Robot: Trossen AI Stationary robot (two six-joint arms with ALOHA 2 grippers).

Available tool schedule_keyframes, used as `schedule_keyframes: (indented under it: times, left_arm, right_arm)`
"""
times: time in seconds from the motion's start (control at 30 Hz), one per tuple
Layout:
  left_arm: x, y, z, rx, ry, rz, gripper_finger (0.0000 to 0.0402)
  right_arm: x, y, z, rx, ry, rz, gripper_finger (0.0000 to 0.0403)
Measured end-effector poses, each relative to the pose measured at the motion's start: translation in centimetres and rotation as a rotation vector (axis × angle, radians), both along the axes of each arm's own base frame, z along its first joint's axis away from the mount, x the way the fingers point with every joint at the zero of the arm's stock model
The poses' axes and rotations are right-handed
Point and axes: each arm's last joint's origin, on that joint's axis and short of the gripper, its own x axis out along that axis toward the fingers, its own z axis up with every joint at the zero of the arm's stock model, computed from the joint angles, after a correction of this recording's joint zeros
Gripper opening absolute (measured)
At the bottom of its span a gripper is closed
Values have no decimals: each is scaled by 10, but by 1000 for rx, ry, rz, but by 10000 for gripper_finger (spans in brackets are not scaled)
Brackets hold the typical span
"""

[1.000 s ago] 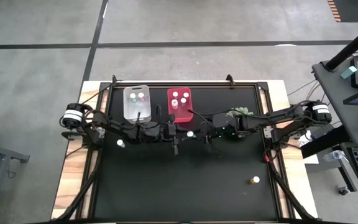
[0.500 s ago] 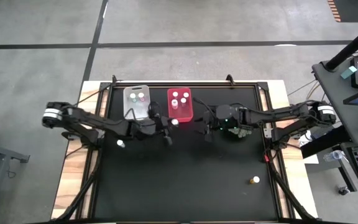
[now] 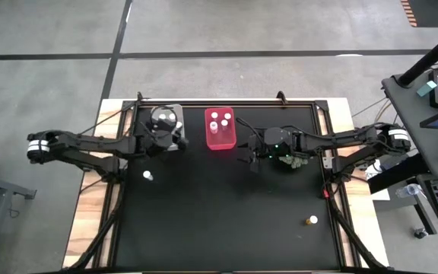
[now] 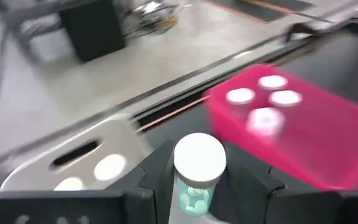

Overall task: Pick and place medicine bottles into bin by pill shape (circle, oval)
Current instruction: Put the blue tablet bottle into the white bin

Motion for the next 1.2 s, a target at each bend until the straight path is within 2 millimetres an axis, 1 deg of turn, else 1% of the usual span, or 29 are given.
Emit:
schedule_keyframes:
  times: [0.1, 0.2, 0.33, 0.47, 0.57, 0.67, 0.83, 0.97, 1.2]
  left_arm:
    - [-14, 13, -16, -36, -3, 98, 106]
    - [-24, 24, -30, -59, 7, 176, 107]
    - [-30, 37, -41, -71, -10, 237, 107]
    - [-27, 48, -46, -79, -34, 268, 107]
    - [-21, 54, -53, -93, -51, 257, 107]
    - [-14, 57, -61, -100, -60, 246, 107]
    - [-10, 59, -75, -133, -42, 261, 107]
    - [-8, 60, -79, -142, -46, 269, 107]
    - [-9, 59, -77, -143, -42, 265, 107]
  right_arm:
    - [0, 0, 0, 0, 0, 1, 224]
    - [0, 0, 0, 0, 1, 1, 224]
    - [0, 0, -1, 0, -2, 1, 224]
    - [0, 0, 0, 0, -4, 1, 224]
    - [0, 0, -1, 0, -2, 1, 224]
    - [-1, 0, -2, 1, 2, 1, 224]
    - [-1, 0, -3, 1, 5, 1, 224]
    - [-1, 0, -3, 1, 5, 1, 224]
    - [-1, 0, -3, 1, 5, 1, 224]
